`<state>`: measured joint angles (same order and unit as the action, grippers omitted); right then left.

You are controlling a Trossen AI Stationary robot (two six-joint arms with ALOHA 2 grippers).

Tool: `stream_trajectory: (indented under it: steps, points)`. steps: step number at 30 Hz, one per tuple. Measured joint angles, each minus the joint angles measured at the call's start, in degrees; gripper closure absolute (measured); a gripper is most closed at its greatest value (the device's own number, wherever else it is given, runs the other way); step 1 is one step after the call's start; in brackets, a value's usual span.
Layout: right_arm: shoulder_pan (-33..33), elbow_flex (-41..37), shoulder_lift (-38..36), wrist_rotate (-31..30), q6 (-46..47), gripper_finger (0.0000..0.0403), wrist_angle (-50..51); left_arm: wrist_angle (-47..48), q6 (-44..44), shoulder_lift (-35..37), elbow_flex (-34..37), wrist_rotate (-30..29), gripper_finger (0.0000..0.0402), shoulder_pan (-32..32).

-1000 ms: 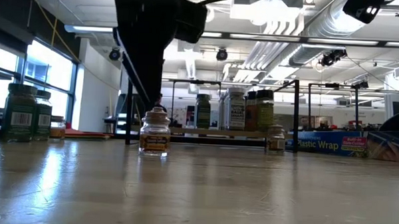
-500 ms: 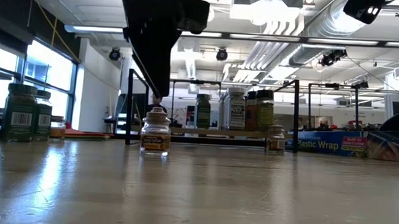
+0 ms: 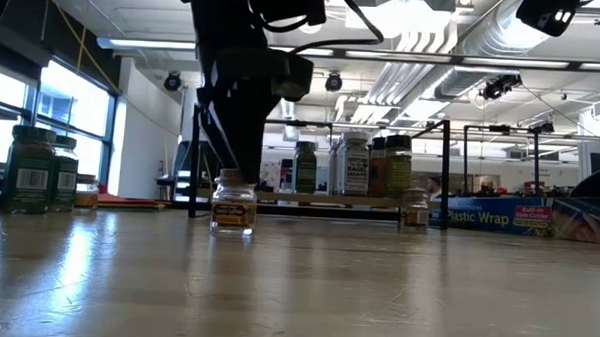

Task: Shelf spices
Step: Put the bottom right brown bottle on the shelf aligned with the other brown seasoning bottle

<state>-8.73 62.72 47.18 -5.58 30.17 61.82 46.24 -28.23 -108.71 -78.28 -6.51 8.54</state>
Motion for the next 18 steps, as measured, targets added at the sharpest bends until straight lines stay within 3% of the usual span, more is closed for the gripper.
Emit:
stream_trajectory:
  steps: [18]
  points:
    - [0.00,0.00,0.00,-0.57,0.94,0.0402,-0.03,-0.89,-1.08,-1.14,-0.64,2.71,0.0326,-0.23]
